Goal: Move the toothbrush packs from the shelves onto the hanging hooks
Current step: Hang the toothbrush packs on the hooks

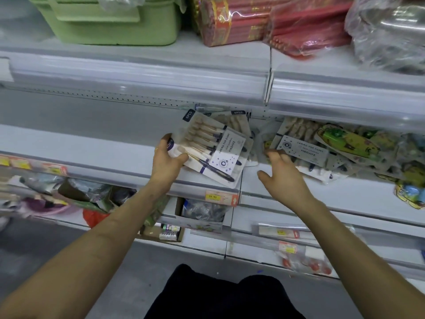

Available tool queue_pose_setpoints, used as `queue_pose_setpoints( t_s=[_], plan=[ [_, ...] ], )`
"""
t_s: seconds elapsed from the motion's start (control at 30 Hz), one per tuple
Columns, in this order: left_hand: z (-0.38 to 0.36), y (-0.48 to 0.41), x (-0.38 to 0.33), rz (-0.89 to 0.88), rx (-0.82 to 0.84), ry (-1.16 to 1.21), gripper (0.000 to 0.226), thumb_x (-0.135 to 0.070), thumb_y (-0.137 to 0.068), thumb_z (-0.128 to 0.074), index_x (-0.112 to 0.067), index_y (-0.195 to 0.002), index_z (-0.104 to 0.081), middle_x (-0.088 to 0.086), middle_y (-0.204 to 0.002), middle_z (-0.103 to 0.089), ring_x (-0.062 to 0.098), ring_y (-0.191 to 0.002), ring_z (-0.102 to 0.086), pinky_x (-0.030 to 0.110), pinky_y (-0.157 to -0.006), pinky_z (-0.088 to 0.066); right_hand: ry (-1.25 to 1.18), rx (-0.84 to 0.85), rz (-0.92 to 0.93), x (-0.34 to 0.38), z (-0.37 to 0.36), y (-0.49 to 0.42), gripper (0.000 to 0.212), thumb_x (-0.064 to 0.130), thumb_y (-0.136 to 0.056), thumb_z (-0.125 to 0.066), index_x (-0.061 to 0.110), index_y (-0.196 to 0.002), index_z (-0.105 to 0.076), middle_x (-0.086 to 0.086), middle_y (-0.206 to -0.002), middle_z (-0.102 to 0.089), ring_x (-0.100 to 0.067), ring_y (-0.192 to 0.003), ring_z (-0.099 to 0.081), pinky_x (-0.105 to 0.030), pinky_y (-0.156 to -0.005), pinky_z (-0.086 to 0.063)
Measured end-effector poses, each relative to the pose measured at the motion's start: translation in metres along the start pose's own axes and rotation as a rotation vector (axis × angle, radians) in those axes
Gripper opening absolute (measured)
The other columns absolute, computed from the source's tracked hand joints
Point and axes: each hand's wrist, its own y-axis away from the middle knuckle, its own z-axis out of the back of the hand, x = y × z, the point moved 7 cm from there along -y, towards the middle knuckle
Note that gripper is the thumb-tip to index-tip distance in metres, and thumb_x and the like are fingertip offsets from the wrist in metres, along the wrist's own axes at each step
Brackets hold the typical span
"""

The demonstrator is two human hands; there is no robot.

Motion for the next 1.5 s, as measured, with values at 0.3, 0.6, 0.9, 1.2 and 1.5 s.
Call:
queue_pose_setpoints(
  t_s=[0.3,0.6,0.9,1.2,1.5],
  plan=[
    [0.018,0.008,-0.017,-0.103,0.292,0.071,0.079,0.011,-0.086,-0.073,-0.033,-0.149,-0.052,-0.007,-0.137,-0.065,0.019,-0.109,-0.073,0.042,-0.096,-0.061,-0.044,0.213,0.070,0.042,-0.006,-0.037,0.059,0.058,-0.100,-0.060,0.008,-0.131,-0.057,-0.013,-0.116,-0.068,-0.033,-0.104,-0.066,-0.045,-0.088,-0.055],
    [0.012,0.011,-0.022,-0.117,0.386,0.099,0.082,0.005,-0.090,-0.076,-0.038,-0.152,-0.046,-0.006,-0.151,-0.053,0.027,-0.107,-0.075,0.048,-0.094,-0.062,-0.733,0.277,-0.041,0.037,-0.038,-0.039,0.049,0.011,-0.091,-0.081,0.020,-0.130,-0.053,0.000,-0.106,-0.077,-0.012,-0.088,-0.078,-0.033,-0.072,-0.063],
    [-0.029,0.041,-0.001,0.096,0.344,0.350,0.069,-0.007,-0.082,-0.085,-0.019,-0.139,-0.047,0.008,-0.124,-0.073,0.029,-0.110,-0.075,0.049,-0.088,-0.063,-1.094,0.144,-0.246,0.032,-0.051,-0.040,0.021,0.003,-0.091,-0.078,0.010,-0.108,-0.068,-0.012,-0.098,-0.081,-0.034,-0.095,-0.078,-0.061,-0.090,-0.061],
    [-0.004,0.042,0.029,0.205,0.240,0.488,0.068,0.012,-0.082,-0.077,-0.010,-0.138,-0.044,0.017,-0.126,-0.072,0.033,-0.115,-0.072,0.052,-0.094,-0.061,-0.657,-0.117,-0.177,0.007,-0.046,-0.075,0.029,0.014,-0.098,-0.067,0.008,-0.124,-0.056,-0.006,-0.115,-0.065,-0.020,-0.100,-0.066,-0.025,-0.071,-0.050],
    [0.038,0.043,0.039,0.212,0.189,0.502,0.071,0.015,-0.084,-0.073,-0.010,-0.143,-0.042,0.016,-0.127,-0.072,0.032,-0.116,-0.072,0.046,-0.089,-0.063,-0.521,-0.007,-0.305,-0.022,-0.090,-0.148,0.124,0.076,-0.048,-0.073,0.015,-0.150,-0.038,-0.016,-0.141,-0.058,-0.036,-0.127,-0.059,-0.044,-0.092,-0.059]
  ],
)
